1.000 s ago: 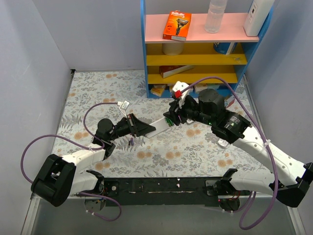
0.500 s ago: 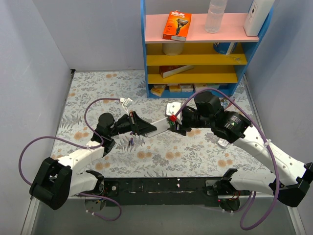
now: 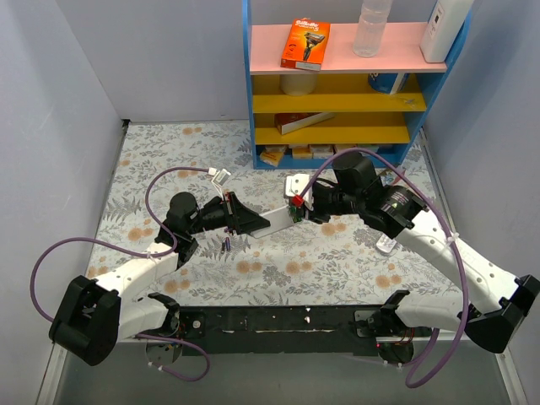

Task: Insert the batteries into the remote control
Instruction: Load the battery into the remote control.

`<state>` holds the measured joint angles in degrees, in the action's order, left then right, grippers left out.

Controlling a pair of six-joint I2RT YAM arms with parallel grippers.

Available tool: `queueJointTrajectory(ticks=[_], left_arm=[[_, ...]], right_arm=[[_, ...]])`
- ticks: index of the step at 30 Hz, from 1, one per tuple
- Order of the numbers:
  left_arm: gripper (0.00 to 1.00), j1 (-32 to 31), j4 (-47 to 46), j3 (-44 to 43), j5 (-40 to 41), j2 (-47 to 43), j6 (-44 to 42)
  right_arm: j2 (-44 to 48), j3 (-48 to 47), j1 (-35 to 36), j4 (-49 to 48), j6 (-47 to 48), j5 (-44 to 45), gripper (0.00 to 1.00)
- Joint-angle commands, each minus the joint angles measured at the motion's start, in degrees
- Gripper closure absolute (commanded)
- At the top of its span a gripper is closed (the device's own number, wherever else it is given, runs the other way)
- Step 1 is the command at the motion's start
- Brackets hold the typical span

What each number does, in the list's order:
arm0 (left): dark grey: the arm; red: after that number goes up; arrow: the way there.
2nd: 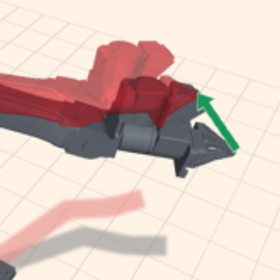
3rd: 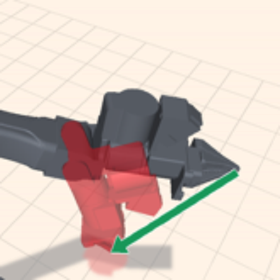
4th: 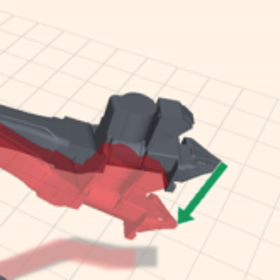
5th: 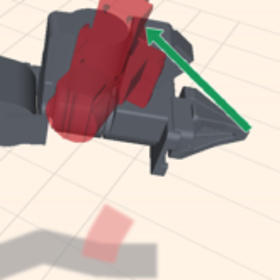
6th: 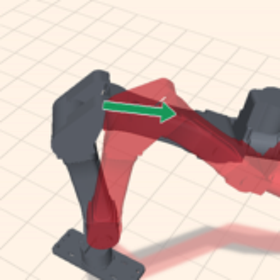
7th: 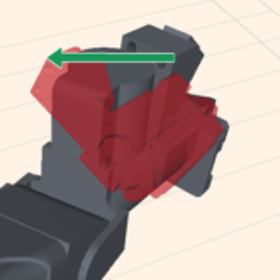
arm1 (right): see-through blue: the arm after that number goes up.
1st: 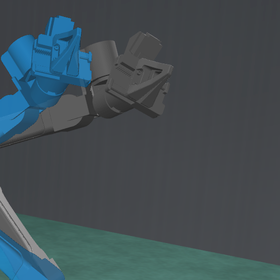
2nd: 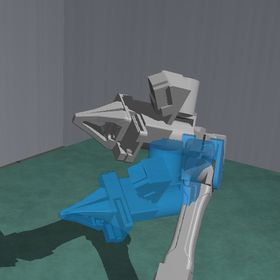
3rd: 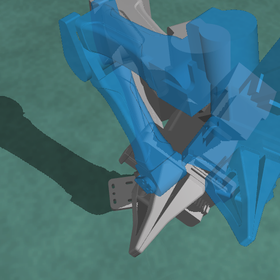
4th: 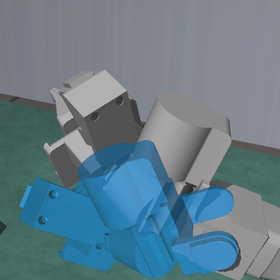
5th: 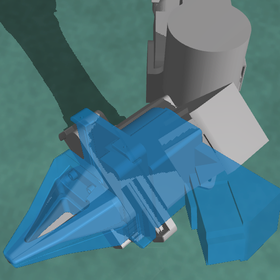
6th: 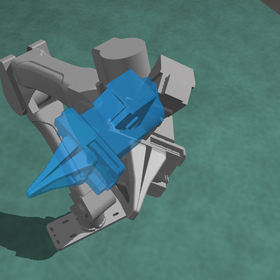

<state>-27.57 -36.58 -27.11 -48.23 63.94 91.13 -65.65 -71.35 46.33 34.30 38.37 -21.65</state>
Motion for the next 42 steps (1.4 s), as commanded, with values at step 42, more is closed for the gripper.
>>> queueJointTrajectory(ticks=[42], left_arm=[[1.00, -0.20, -11.40, -1.01, 2.00, -2.60, 6.15]], right_arm=[[-4.40, 5.78, -3.17, 2.26, -0.05, -7.62, 0.92]])
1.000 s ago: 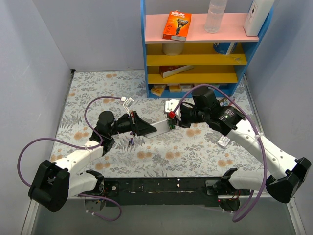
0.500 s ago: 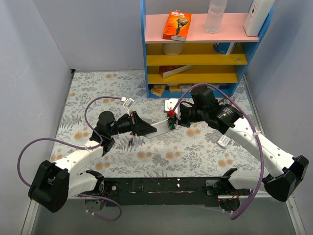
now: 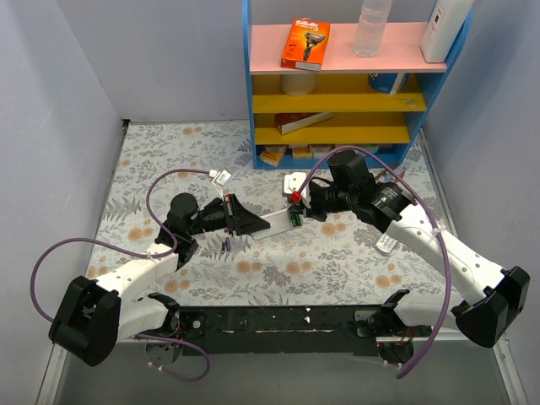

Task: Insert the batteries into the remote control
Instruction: Load the battery into the remote control.

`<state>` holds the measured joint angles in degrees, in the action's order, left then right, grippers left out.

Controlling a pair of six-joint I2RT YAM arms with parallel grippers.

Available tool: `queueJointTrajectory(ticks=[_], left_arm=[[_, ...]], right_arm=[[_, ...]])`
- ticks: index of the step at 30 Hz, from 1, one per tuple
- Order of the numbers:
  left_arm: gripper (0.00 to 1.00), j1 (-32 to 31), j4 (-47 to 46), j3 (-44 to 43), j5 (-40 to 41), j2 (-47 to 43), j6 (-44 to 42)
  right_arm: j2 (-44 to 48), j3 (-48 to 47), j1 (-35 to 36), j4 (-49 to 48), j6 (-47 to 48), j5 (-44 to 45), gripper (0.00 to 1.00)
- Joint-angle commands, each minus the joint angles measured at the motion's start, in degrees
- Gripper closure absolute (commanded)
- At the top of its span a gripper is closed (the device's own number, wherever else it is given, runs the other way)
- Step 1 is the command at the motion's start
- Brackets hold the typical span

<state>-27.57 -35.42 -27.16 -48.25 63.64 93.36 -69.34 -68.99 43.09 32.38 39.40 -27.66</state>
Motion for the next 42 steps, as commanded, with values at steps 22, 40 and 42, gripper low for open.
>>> queueJointTrajectory(ticks=[22, 40, 42], left_arm=[[1.00, -0.20, -10.90, -0.53, 3.60, -4.31, 2.70], [1.00, -0.20, -3.09, 1.14, 5.80, -8.18, -4.40], [1.00, -0.20, -0.27, 1.49, 6.32, -7.83, -7.74]], right_arm=[[-2.90, 10.72, 3.84, 2.69, -5.56, 9.72, 0.99], [-3.00, 12.22, 12.19, -12.60, -12.32, 19.49, 0.86], [-2.29, 9.94, 12.19, -13.04, -14.08, 18.00, 0.86]])
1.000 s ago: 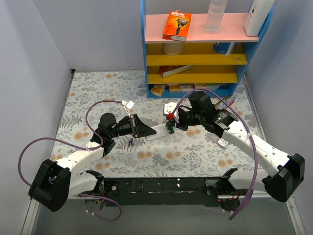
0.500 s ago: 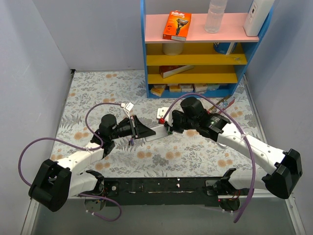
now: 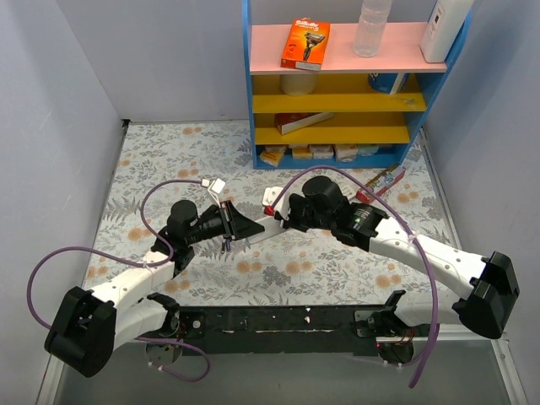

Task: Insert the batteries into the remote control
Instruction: Load the battery into the remote control.

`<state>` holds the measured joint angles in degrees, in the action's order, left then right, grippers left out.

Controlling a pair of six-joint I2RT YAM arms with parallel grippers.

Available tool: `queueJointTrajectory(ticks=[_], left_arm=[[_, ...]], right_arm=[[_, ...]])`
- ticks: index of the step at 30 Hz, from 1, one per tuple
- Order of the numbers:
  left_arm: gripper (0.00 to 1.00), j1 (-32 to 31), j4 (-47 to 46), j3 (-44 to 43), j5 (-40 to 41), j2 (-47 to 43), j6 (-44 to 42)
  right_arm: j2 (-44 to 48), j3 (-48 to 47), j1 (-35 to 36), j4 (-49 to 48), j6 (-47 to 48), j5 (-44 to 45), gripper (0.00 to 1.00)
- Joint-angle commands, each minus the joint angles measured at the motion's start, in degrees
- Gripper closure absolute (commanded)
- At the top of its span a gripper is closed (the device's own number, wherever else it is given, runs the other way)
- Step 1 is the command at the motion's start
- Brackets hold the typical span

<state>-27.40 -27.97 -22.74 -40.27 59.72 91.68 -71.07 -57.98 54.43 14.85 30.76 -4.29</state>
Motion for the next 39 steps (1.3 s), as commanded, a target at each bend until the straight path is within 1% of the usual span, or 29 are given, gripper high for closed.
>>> queueJointTrajectory(ticks=[1, 5, 8, 10, 11, 13, 15, 16, 17, 19, 20, 21, 23, 24, 28, 29, 31, 33, 39], left_arm=[[1.00, -0.29, -7.28, -2.75, -1.39, -3.57, -6.94], [1.00, -0.37, -7.01, -2.48, -0.86, -1.46, -7.92], [1.00, -0.37, -7.45, -2.13, -0.86, -0.40, -8.01], [1.00, -0.37, -7.11, -1.96, -0.86, -0.31, -8.53], [1.00, -0.38, -6.93, -2.30, -1.04, -0.31, -8.71], [1.00, -0.38, -5.97, -2.57, -1.47, -0.48, -9.58], [1.00, -0.38, -5.61, -2.75, -1.83, -1.01, -10.03], [1.00, -0.29, -5.09, -2.75, -2.18, -1.19, -10.29], [1.00, -0.37, -4.99, -2.83, -2.35, -1.28, -10.81], [1.00, -0.37, -5.08, -2.75, -2.88, -1.80, -10.91], [1.00, -0.38, -5.17, -2.83, -3.40, -1.98, -11.08], [1.00, -0.29, -5.34, -2.83, -3.67, -2.15, -11.08], [1.00, -0.29, -5.96, -2.92, -4.37, -2.59, -11.08], [1.00, -0.37, -5.96, -2.92, -4.46, -2.77, -11.17], [1.00, -0.37, -6.31, -3.53, -5.25, -3.12, -11.08], [1.00, -0.38, -6.22, -3.80, -5.43, -3.04, -11.17], [1.00, -0.29, -6.22, -4.15, -6.05, -2.68, -11.17], [1.00, -0.38, -6.84, -4.42, -6.31, -2.60, -10.91], [1.00, -0.29, -8.77, -4.85, -7.10, -1.90, -9.42]], right_arm=[[0.13, -1.87, 0.85, 4.66, -5.97, -6.07, 0.85], [1.98, -7.75, 0.76, 6.85, -7.73, -7.92, 0.82], [3.65, -9.52, 0.67, 7.56, -9.31, -8.71, 0.80], [4.88, -9.79, 0.41, 7.47, -10.98, -9.15, 0.71], [5.23, -9.70, -0.03, 7.30, -11.51, -9.41, 0.71], [6.55, -9.26, -0.82, 6.95, -14.31, -9.77, 0.59], [7.43, -8.82, -3.19, 6.16, -16.25, -11.34, 0.53], [8.48, -8.21, -4.15, 5.81, -18.35, -11.96, 0.44], [8.92, -7.68, -6.51, 5.28, -19.76, -12.92, 0.40], [10.07, -5.67, -9.68, 3.79, -22.14, -18.10, 0.34], [10.33, -4.61, -13.09, 3.17, -25.20, -20.12, 0.33], [10.42, -3.73, -14.78, 2.47, -26.62, -24.14, 0.32], [10.60, -0.93, -18.90, 0.27, -30.30, -28.21, 0.30], [10.60, -0.13, -19.97, -0.43, -32.33, -31.53, 0.30], [10.77, 4.88, -22.88, -6.75, -38.48, -37.88, 0.28], [10.86, 5.76, -23.67, -10.07, -40.15, -38.85, 0.29], [10.43, 7.96, -23.85, -13.17, -44.28, -40.26, 0.28], [9.90, 9.45, -23.94, -17.11, -46.22, -40.62, 0.27], [7.97, 11.13, -24.37, -21.96, -50.18, -39.83, 0.27]])
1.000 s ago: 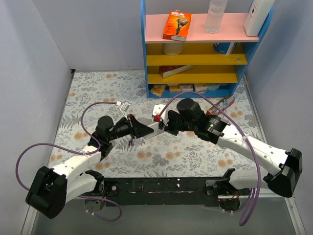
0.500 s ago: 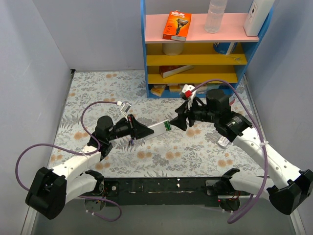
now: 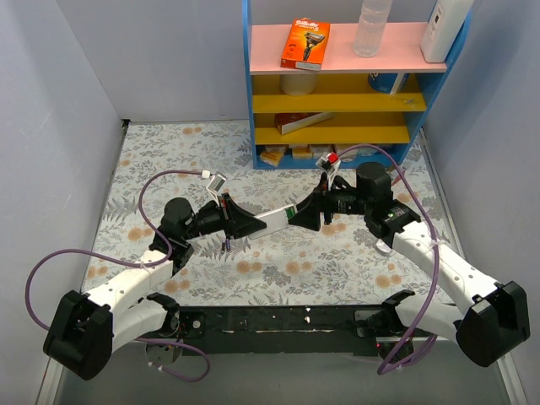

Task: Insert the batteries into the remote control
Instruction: Load the battery into the remote control.

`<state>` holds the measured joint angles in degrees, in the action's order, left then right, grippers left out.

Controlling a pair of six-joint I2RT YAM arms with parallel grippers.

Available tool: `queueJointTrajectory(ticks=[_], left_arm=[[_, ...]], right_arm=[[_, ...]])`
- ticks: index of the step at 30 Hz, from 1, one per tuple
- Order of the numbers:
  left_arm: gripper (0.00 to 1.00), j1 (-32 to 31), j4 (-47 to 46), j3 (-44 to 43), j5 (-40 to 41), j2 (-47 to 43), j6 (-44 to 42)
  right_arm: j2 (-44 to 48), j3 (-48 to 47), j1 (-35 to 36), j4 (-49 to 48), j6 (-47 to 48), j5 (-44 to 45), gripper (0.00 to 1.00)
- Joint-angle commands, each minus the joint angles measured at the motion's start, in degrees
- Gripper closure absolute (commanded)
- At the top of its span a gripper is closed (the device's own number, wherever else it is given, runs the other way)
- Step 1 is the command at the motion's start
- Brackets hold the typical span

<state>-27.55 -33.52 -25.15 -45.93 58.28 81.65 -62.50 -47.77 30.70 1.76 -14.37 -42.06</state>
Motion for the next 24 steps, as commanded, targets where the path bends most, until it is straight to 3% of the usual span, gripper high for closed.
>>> queueJointTrajectory(ticks=[1, 14, 24], left_arm=[[1.00, -0.13, -3.57, -2.54, -1.88, -0.36, 0.71], [1.00, -0.22, -5.24, -3.42, -3.20, 0.87, 1.23], [1.00, -0.22, -6.12, -2.98, -3.46, 0.43, 2.20]], right_arm=[[-0.78, 1.36, -0.73, -9.57, -5.57, -2.14, 0.28], [-2.01, 4.96, -2.04, -21.78, -14.89, -5.04, 0.37], [-1.75, 6.99, -3.19, -24.78, -17.71, -6.45, 0.44]])
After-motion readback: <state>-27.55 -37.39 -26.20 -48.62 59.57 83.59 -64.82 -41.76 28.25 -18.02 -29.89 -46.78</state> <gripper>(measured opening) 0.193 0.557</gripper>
